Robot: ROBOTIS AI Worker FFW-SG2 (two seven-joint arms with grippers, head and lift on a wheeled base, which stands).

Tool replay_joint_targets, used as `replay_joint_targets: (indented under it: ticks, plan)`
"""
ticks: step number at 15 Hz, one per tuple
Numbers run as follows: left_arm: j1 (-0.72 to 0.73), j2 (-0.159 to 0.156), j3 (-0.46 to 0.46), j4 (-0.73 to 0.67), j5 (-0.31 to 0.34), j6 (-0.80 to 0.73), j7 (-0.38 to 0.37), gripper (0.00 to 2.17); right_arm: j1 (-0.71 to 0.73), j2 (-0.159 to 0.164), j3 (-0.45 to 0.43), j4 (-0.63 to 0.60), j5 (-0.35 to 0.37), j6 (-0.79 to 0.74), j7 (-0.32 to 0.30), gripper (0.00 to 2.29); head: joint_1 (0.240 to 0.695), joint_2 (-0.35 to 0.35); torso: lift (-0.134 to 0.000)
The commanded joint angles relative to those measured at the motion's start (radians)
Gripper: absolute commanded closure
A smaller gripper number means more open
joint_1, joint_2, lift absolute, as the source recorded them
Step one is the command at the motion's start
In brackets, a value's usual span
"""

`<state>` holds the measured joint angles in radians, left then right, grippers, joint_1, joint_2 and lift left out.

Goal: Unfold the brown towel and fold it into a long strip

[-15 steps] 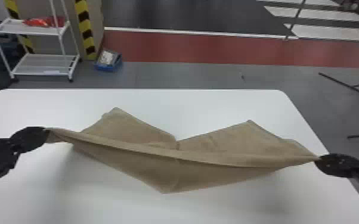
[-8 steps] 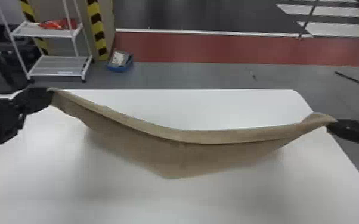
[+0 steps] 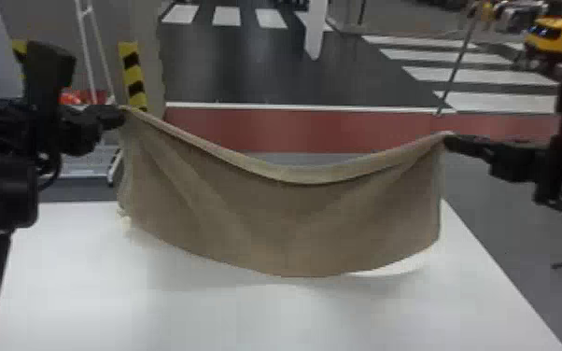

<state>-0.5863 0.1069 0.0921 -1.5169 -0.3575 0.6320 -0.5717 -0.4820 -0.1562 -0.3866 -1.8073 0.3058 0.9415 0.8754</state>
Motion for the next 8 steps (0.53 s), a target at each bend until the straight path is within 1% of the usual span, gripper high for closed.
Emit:
replay_joint_targets:
  ticks: [1, 2, 3, 4, 5, 6, 7, 8]
  plan:
    - [-0.041, 0.0, 0.089, -0.069, -0.024, 0.091, -0.008, 1.63, -0.221, 0.038, 0.032, 0.154, 0.01, -0.065, -0.007, 2.26, 0.439, -0.096, -0.126]
    - [-0.029, 0.008, 0.123, -0.135, -0.02, 0.107, -0.016, 1.63, -0.227, 0.035, 0.038, 0.141, -0.004, -0.046, -0.006, 2.26, 0.399, -0.07, -0.126]
    - [0.014, 0.016, 0.17, -0.207, -0.009, 0.107, -0.027, 1.63, -0.199, 0.021, 0.037, 0.091, -0.03, -0.009, 0.01, 2.26, 0.362, -0.044, -0.126]
    - [0.089, 0.023, 0.225, -0.284, 0.0, 0.094, -0.04, 1.63, -0.125, -0.009, 0.037, 0.019, -0.056, 0.033, 0.022, 2.26, 0.336, -0.025, -0.126]
    - [0.18, 0.036, 0.255, -0.335, 0.003, 0.012, -0.053, 1.63, -0.038, -0.037, 0.031, -0.044, -0.073, 0.043, 0.043, 2.26, 0.317, -0.006, -0.126]
    - [0.304, 0.043, 0.281, -0.361, 0.008, -0.179, -0.045, 1.63, 0.068, -0.057, 0.02, -0.101, -0.085, 0.037, 0.077, 2.26, 0.324, 0.021, -0.126]
    - [0.425, 0.043, 0.311, -0.37, 0.006, -0.363, -0.039, 1.63, 0.177, -0.06, 0.003, -0.144, -0.089, 0.003, 0.117, 2.26, 0.348, 0.033, -0.126]
    - [0.517, 0.043, 0.331, -0.367, 0.006, -0.507, -0.036, 1.63, 0.272, -0.059, -0.017, -0.17, -0.085, -0.059, 0.148, 2.26, 0.377, 0.041, -0.126]
